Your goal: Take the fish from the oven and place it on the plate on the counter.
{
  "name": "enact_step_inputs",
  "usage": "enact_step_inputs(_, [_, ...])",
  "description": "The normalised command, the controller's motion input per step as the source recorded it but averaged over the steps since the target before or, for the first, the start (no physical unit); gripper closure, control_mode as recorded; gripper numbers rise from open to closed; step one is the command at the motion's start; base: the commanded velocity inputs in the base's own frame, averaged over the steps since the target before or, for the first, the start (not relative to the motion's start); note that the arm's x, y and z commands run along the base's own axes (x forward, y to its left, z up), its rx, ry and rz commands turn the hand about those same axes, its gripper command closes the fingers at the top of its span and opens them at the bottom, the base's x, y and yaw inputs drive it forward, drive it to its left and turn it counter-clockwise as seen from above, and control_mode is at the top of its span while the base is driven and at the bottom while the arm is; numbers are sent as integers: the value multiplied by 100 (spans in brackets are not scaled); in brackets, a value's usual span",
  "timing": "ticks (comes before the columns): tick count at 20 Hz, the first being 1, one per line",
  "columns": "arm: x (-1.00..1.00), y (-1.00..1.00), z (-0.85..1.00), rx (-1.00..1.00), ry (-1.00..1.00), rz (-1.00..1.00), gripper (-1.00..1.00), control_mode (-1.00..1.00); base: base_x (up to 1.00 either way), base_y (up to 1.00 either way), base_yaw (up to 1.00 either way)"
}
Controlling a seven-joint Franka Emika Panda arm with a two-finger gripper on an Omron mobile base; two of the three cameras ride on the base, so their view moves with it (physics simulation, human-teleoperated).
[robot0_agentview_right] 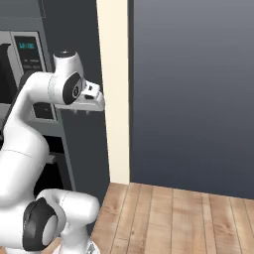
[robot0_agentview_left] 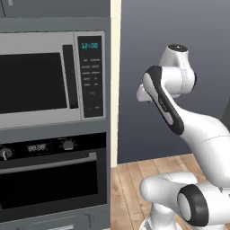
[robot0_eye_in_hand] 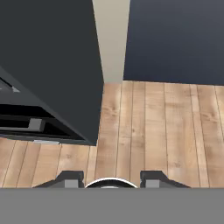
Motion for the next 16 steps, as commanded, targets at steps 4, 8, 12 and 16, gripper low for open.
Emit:
enact_step_inputs(4, [-43,20,-4,-9,-7,7,-100,-100,0,0,0])
enact_step_inputs(8, [-62,93,-6,-36,-29,2,-100,-100,0,0,0])
enact_step_inputs(12, [-54,100,-44,-40,-42,-1,-100,-100,0,0,0])
enact_step_inputs(16, [-53,100,-26,-45,-33,-1,-100,-100,0,0,0])
